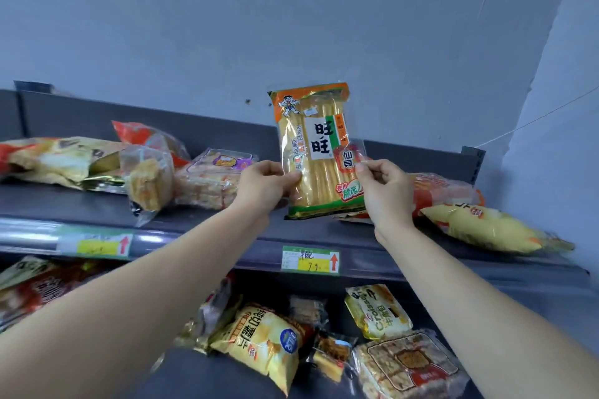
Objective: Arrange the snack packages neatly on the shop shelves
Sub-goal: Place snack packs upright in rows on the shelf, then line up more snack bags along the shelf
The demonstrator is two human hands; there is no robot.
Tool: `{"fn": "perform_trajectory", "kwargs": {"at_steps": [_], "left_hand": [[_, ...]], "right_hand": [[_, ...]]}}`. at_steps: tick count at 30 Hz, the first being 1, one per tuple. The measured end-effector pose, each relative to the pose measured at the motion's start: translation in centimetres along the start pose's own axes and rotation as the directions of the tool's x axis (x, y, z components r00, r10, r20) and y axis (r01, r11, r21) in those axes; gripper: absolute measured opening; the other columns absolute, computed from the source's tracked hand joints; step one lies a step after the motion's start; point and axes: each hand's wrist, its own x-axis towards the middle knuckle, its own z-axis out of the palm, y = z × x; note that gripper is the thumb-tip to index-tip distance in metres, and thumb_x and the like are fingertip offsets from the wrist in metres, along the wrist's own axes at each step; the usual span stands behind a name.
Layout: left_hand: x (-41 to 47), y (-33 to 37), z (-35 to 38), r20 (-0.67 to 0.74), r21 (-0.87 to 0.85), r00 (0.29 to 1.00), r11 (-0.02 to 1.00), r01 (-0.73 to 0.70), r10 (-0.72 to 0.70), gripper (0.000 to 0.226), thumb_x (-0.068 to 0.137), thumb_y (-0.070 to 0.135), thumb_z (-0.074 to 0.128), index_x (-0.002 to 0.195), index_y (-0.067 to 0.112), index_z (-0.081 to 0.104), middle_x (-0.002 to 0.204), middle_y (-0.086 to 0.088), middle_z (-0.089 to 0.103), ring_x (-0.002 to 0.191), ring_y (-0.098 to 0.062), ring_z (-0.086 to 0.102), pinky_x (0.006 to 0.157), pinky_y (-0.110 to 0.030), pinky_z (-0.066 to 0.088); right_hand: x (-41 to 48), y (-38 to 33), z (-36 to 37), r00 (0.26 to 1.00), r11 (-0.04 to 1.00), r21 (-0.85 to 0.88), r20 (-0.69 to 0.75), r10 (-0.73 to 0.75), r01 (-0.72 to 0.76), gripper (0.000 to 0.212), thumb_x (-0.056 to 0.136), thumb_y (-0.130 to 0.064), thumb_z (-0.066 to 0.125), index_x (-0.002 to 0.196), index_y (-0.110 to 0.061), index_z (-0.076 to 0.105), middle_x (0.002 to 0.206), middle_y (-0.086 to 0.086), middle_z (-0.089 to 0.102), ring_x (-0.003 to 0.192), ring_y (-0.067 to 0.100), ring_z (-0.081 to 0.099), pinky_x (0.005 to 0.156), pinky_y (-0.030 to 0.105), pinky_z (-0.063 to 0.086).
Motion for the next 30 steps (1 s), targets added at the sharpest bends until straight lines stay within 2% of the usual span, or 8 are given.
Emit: {"fn": "perform_trajectory", "kwargs": {"at_steps": [4,7,10,16,21,25,28,30], "left_hand": [[-4.2,0.8,-5.5,-0.099,0.042,0.994,0.998,-0.038,0.042,0.020,0.083,0.002,0.070,0.075,0.014,0.057,0.073,0.000,0.064,0.053,-0.009,0.060,0.045,-0.019,0.046],[-7.7,0.7,-10.3,-0.155,0.116,0.987,0.993,-0.024,0.042,0.023,0.082,0.000,0.071,0.072,0.016,0.057,0.077,0.001,0.063,0.067,-0.014,0.058,0.057,-0.025,0.047],[-11.1,0.6,-15.4,-0.175,0.134,0.984,0.990,0.047,-0.023,0.016,0.083,0.001,0.069,0.078,0.012,0.059,0.083,-0.006,0.064,0.071,-0.020,0.062,0.063,-0.033,0.051],[-16.2,0.7,-26.9,-0.259,0.219,0.956,0.956,0.196,-0.136,0.013,0.084,-0.001,0.067,0.080,0.010,0.061,0.077,-0.006,0.065,0.074,-0.023,0.063,0.066,-0.032,0.055],[-19.1,-0.5,-35.4,-0.316,0.199,0.922,0.935,0.294,-0.223,0.011,0.085,-0.002,0.066,0.083,0.008,0.063,0.079,-0.009,0.067,0.074,-0.021,0.066,0.078,-0.039,0.055],[-20.9,-2.1,-42.8,-0.364,0.210,0.880,0.893,0.398,-0.306,0.007,0.085,-0.001,0.067,0.087,0.005,0.063,0.083,-0.014,0.067,0.071,-0.020,0.067,0.076,-0.038,0.056],[-22.0,-3.4,-48.6,-0.410,0.201,0.836,0.858,0.472,-0.364,0.009,0.085,0.002,0.069,0.093,0.004,0.064,0.091,-0.018,0.071,0.082,-0.025,0.070,0.081,-0.039,0.055],[-22.5,-4.2,-52.1,-0.430,0.190,0.809,0.836,0.515,-0.400,0.009,0.086,0.005,0.069,0.095,0.006,0.065,0.095,-0.019,0.072,0.088,-0.027,0.070,0.073,-0.033,0.056]], "right_hand": [[-3.0,-2.2,3.0,0.983,0.979,0.188,0.178,0.051,-0.085,0.015,0.089,-0.034,0.065,0.096,-0.020,0.066,0.087,-0.006,0.068,0.083,0.009,0.064,0.069,0.021,0.049],[-5.3,-4.4,5.8,0.958,0.949,0.287,0.285,0.045,-0.130,0.024,0.090,-0.039,0.062,0.105,-0.020,0.065,0.092,-0.005,0.070,0.084,0.007,0.066,0.072,0.026,0.052],[-8.4,-6.4,9.1,0.921,0.948,0.301,0.389,-0.026,-0.101,0.012,0.093,-0.024,0.061,0.083,-0.019,0.063,0.079,-0.005,0.069,0.068,0.003,0.065,0.064,0.026,0.053],[-16.2,-9.6,16.2,0.831,0.957,0.275,0.551,-0.076,-0.095,0.024,0.086,-0.019,0.071,0.066,-0.022,0.058,0.080,0.007,0.070,0.085,0.032,0.068,0.078,0.051,0.056],[-22.1,-11.2,22.8,0.754,0.966,0.250,0.645,-0.121,-0.059,0.031,0.086,-0.020,0.071,0.063,-0.018,0.050,0.068,0.003,0.060,0.067,0.021,0.057,0.066,0.040,0.050],[-27.2,-11.4,28.6,0.678,0.969,0.227,0.727,-0.105,-0.094,0.030,0.084,-0.019,0.072,0.062,-0.018,0.052,0.065,-0.002,0.060,0.064,0.014,0.056,0.064,0.035,0.049],[-31.1,-11.8,32.9,0.611,0.970,0.209,0.786,-0.090,-0.125,0.023,0.083,-0.018,0.074,0.065,-0.016,0.059,0.066,-0.003,0.064,0.060,0.006,0.060,0.058,0.024,0.051],[-33.3,-11.8,35.8,0.572,0.972,0.179,0.818,-0.060,-0.154,0.020,0.083,-0.020,0.074,0.067,-0.018,0.062,0.069,0.000,0.067,0.066,0.012,0.066,0.060,0.031,0.056]]}}
